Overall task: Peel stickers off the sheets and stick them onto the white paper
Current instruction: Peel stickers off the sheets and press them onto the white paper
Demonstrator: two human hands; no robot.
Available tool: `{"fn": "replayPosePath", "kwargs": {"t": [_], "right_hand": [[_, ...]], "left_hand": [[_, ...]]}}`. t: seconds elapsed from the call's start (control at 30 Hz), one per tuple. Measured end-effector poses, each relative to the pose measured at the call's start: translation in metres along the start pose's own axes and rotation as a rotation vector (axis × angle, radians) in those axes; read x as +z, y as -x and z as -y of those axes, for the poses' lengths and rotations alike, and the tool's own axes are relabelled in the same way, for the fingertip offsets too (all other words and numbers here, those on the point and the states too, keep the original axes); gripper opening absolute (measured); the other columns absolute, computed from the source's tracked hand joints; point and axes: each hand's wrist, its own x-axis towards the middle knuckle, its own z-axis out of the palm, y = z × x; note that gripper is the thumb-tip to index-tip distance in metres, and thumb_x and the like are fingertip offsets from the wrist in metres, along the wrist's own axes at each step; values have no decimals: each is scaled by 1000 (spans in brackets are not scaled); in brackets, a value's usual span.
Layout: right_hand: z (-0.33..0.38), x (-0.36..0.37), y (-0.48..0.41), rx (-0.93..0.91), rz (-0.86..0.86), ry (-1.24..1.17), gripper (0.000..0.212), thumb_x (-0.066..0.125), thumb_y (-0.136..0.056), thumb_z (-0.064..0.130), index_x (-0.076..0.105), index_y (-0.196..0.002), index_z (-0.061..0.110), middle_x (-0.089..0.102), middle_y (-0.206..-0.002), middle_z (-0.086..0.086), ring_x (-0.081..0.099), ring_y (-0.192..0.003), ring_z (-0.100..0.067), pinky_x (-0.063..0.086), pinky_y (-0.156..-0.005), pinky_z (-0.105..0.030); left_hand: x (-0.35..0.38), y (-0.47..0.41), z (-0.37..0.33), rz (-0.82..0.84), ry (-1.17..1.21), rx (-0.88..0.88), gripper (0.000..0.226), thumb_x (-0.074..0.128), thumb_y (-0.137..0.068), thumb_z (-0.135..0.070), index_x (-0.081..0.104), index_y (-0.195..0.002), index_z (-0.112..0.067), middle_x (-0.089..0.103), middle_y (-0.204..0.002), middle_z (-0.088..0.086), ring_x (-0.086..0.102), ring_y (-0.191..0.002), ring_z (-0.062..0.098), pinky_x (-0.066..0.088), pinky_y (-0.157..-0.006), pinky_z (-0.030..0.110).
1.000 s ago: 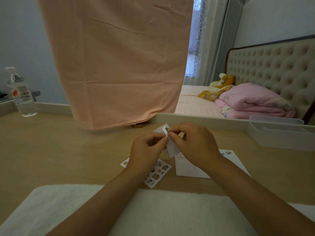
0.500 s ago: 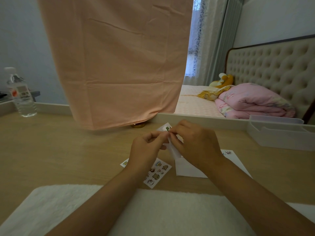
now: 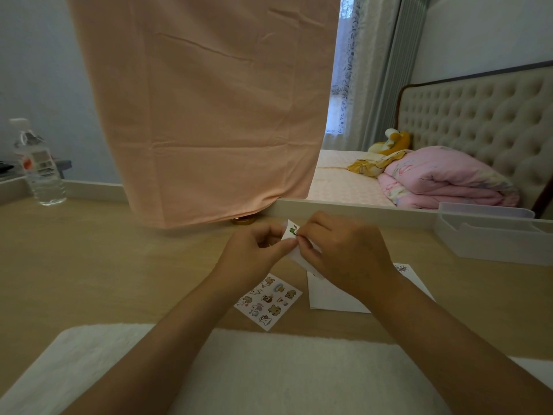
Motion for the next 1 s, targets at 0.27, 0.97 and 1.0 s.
{"fn": "replayPosePath", "kwargs": {"t": [0.27,0.97,1.0], "right_hand": [[6,5,0,256,56,-243,18,63,-91,32,79,-95,25,72,-89,12,49,-60,1,44,-51,-23],[7,-5,-6,244,129,-263,18,61,-92,36,77,-90,28,70,-85,14,45,-61,1,45,-53,-22],[8,-6,-6,237,102,-246,18,61,-92,35,77,-89,26,70,-84,13,49,-60,-1,45,-51,-23]], "left_hand": [[1,1,3,-29,16,-25,12,67,-95,-23,78,-92,-24,74,-84,4,65,-66,15,44,-52,14],[-3,1,7,-45,-349,216,12,65,-93,-23,74,-91,-30,64,-76,-22,50,-62,0,39,-58,12],[-2,1,5,-55,-354,234,13,65,-93,-23,74,-90,-31,63,-77,-24,50,-64,1,39,-59,12]]}}
